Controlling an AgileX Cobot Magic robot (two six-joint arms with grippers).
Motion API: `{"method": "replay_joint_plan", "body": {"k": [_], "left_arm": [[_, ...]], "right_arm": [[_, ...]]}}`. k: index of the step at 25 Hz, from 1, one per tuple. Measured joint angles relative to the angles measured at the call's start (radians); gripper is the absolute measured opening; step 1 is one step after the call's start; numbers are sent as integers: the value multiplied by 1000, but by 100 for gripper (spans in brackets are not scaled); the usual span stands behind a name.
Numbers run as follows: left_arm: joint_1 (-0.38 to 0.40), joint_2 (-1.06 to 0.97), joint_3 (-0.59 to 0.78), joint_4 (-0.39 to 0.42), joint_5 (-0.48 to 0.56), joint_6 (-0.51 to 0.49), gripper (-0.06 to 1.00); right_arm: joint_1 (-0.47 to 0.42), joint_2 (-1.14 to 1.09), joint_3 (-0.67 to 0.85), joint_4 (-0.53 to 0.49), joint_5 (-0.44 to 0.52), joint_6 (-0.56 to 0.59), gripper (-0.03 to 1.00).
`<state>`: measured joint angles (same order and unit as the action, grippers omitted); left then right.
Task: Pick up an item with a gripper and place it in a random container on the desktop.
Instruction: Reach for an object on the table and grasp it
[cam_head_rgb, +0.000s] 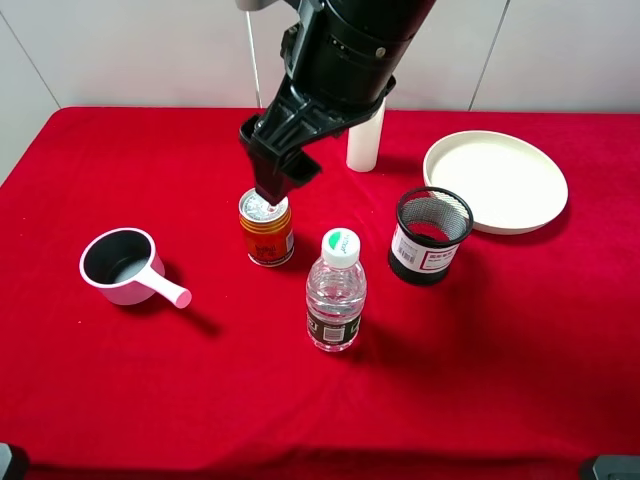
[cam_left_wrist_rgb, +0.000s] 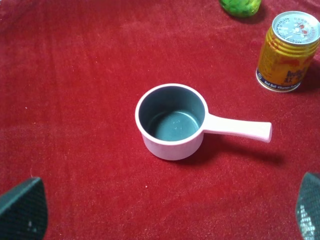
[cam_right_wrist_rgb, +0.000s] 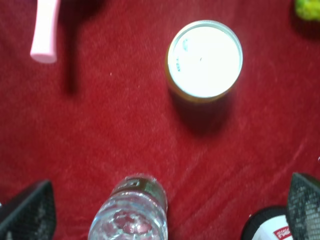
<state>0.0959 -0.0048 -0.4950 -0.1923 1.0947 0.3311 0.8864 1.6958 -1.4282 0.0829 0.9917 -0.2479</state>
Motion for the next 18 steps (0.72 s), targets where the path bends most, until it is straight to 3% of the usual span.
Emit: {"method": "replay_joint_plan", "body": {"k": [6,18], "left_arm": [[0,0,0,0,0,0,99],[0,0,0,0,0,0,99]], "right_arm": [[0,20,-4,-2,-53,-7,69],[0,193,-143,-14,-48,-29,69]]}}
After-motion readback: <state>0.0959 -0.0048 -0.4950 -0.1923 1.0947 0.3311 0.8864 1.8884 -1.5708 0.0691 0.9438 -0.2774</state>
